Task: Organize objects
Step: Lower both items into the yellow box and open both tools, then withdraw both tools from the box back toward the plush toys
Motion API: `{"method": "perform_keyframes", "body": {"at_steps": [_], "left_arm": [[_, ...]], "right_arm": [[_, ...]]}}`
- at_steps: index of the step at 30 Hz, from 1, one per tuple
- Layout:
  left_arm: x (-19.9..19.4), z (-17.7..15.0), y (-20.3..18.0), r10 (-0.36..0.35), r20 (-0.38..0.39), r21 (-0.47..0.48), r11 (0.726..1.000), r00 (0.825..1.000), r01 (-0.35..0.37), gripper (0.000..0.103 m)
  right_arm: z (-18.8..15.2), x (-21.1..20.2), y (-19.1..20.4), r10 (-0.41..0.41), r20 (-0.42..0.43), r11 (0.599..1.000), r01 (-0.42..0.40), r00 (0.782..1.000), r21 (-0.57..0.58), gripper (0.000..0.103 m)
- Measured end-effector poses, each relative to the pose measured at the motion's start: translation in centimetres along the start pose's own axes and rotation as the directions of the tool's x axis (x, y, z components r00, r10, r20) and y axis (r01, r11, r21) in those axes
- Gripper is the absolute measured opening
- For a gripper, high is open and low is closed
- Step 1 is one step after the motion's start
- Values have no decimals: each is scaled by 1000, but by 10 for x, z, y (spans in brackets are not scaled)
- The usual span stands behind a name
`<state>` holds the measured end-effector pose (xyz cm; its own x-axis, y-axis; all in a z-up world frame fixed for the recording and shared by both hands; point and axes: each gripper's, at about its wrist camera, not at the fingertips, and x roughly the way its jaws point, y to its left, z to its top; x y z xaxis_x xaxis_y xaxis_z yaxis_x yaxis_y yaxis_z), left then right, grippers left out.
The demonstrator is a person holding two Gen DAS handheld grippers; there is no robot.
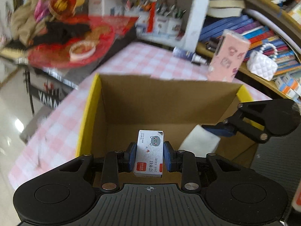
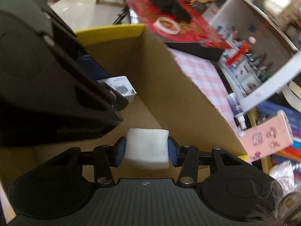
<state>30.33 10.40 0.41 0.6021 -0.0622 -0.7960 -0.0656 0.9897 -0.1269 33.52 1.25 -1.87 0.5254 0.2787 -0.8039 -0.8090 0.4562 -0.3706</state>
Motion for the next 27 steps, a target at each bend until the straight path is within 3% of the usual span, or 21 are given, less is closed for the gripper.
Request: {"method": "perform_keyframes", "body": {"at_steps": [6,12,14,17,21,24,27], "left_arm": [[11,-4,-3,8,-51,10,1000,999,-7,29],[12,-2,-6,22,-44,24,1000,999,-21,31],[9,-2,-5,12,-30,18,1000,999,-12,35],[-1,-2,-4,-28,8,-10,1000,1000,28,54],[-36,-8,-8,-51,135,-51,997,990,59,75],[-64,-13,-11,-98,208,-45,993,973,110,75],[-95,-22,-11,-58,284,-36,997,957,71,82]], "right_arm": [[-2,3,-3,58,2,998,-58,998,-14,45],[1,7,-1,83,-33,996,-84,996,-22,46],[1,6,-1,91,-35,995,-92,995,-23,54],[2,-3,-4,67,11,998,-67,998,-12,67],[3,-33,-7,24,60,999,-26,998,24,68],[-2,-64,-6,-30,108,996,21,994,84,68],[-10,-98,-7,-87,159,981,56,983,187,73]]}}
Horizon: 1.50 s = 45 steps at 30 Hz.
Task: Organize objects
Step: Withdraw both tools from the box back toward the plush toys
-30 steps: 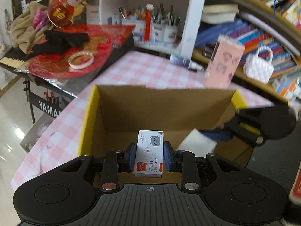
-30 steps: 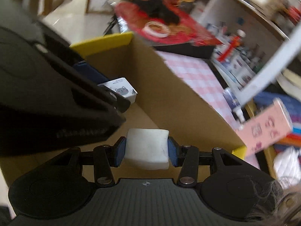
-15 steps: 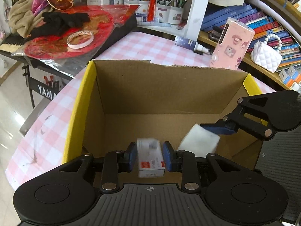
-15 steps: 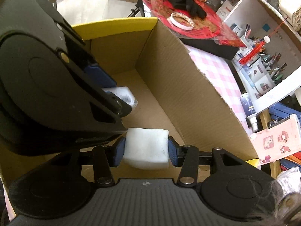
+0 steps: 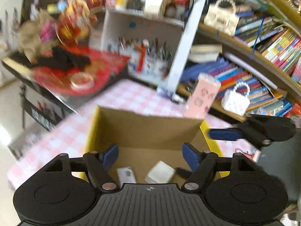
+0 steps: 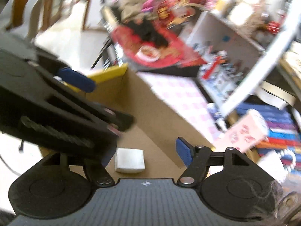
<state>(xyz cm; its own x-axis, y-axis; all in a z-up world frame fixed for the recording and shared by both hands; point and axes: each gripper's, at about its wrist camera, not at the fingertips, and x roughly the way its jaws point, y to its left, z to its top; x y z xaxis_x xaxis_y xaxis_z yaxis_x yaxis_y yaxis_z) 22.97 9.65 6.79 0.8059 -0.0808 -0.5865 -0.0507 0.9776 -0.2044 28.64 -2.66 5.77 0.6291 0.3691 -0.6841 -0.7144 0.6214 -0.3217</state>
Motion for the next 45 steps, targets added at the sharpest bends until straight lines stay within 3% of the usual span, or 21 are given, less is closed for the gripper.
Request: {"method": "perform_keyframes", "body": {"at_steps": [2,5,8,14,18,22,24,27,31,37,41,45], "left_arm": [[-27,-5,2,53,85,7,999,995,-54,90],[-64,-15,12,84,195,-3,996,977,-85,93],[-92,-30,21,113,243,-19,994,964,-112,93],[-126,-74,35,155,234,-76,987,960,-141,95],[-143,-107,42,197,194,-84,979,961,-184,95],[-155,-143,43,318,176,-50,948,932,-315,95],[-161,-159,44,337,154,-37,941,929,-335,95],[-169,-174,44,329,123,-33,944,936,-327,95],[-168,-182,34,303,86,28,952,949,-306,95],[-167,-186,9,203,72,81,975,977,-208,95],[-161,-195,-16,131,50,154,979,990,-137,95],[-155,-199,-38,44,17,200,979,999,-46,95]], "right_arm": [[-2,-21,0,-53,36,997,50,998,60,77],[-8,-57,1,-141,88,976,124,986,178,76],[-22,-89,6,-204,128,935,155,970,319,77],[-55,-116,47,-304,139,845,200,942,497,81],[-83,-126,86,-327,83,797,227,941,560,81],[-110,-135,125,-341,34,762,255,939,595,81],[-121,-137,141,-325,13,761,254,946,597,89],[-137,-144,160,-239,19,755,174,971,632,95],[-150,-155,177,-245,-3,723,185,969,666,97],[-167,-165,185,-306,-104,694,296,946,656,97],[-189,-178,178,-337,-166,630,353,927,692,97],[-212,-195,168,-402,-244,527,441,882,727,97]]}}
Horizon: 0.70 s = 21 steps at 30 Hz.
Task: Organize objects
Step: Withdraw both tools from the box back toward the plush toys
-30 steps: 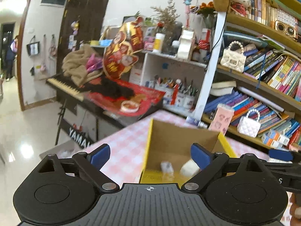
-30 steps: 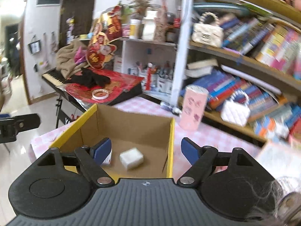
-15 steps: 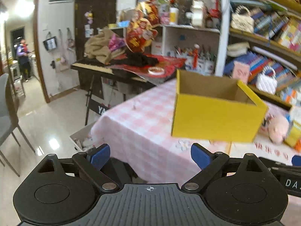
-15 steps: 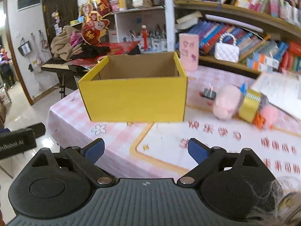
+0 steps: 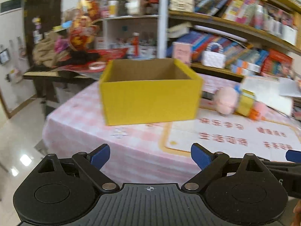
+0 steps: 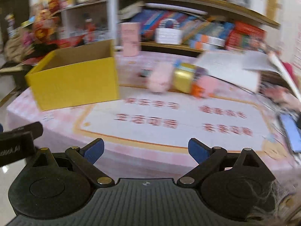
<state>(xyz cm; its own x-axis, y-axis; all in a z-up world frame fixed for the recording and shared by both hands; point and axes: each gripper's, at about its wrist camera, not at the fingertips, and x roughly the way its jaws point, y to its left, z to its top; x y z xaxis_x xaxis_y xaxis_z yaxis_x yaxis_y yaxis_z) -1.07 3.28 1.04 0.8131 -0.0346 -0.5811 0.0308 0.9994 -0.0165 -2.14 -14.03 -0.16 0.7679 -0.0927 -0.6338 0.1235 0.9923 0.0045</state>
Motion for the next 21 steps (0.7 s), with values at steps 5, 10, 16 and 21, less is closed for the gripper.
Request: {"method": "perform_keyframes", "body": {"at_steps": [5,10,16,21], "left_arm": [[4,0,-29,-78,-8,69,994,997,79,95],[12,0,-52,-117,-13,124,985,993,118,95],[32,6,-80,-154,-61,117,980,986,160,95],[48,16,-100,-152,-79,114,981,985,160,95]], "right_arm": [[-6,-5,-39,-44,-12,990,46,999,133,97],[-9,-1,-66,-88,-49,975,96,995,201,94],[-8,11,-92,-112,-74,973,124,991,195,94],[7,34,-110,-100,-107,977,118,989,176,94]]}}
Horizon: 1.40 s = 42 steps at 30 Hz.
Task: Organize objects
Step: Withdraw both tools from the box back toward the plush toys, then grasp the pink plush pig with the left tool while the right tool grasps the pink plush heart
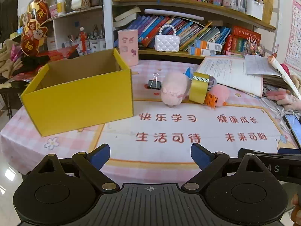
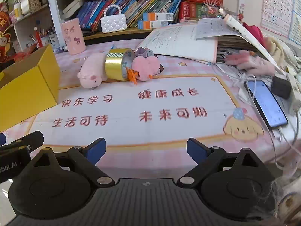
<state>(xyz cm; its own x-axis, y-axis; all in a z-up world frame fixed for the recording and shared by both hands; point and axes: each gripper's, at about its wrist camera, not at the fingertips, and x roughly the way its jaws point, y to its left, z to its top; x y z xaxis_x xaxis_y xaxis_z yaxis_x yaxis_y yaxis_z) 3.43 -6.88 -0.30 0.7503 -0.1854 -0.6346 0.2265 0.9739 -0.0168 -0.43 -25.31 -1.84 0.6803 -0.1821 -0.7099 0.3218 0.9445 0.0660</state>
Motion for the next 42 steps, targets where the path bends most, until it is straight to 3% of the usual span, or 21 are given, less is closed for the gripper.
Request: {"method": "perform_keyframes", "body": {"at_steps": [11,20,23,27,34,42], "left_arm": [[55,59,-37,30,65,-47,999,997,-27,93],[109,96,-59,76,50,-73,995,996,-72,78],[123,106,-59,86,34,-97,992,996,-83,71],[143,115,-59,108,4,-100,989,994,-107,71],[183,118,-64,54,-119,-57,997,991,-61,69],[202,126,-63,50,-131,-55,997,990,-58,72]], "right_arm": [[71,58,-26,81,26,997,-81,996,-15,94],[120,113,-46,131,49,991,-131,990,-2,89],[133,128,-52,175,53,984,-176,983,17,89],[144,147,-48,203,32,979,-203,979,-5,88],[150,174,-44,227,-23,973,-228,974,-33,88],[154,198,-45,234,-71,971,-236,970,-31,88]]}}
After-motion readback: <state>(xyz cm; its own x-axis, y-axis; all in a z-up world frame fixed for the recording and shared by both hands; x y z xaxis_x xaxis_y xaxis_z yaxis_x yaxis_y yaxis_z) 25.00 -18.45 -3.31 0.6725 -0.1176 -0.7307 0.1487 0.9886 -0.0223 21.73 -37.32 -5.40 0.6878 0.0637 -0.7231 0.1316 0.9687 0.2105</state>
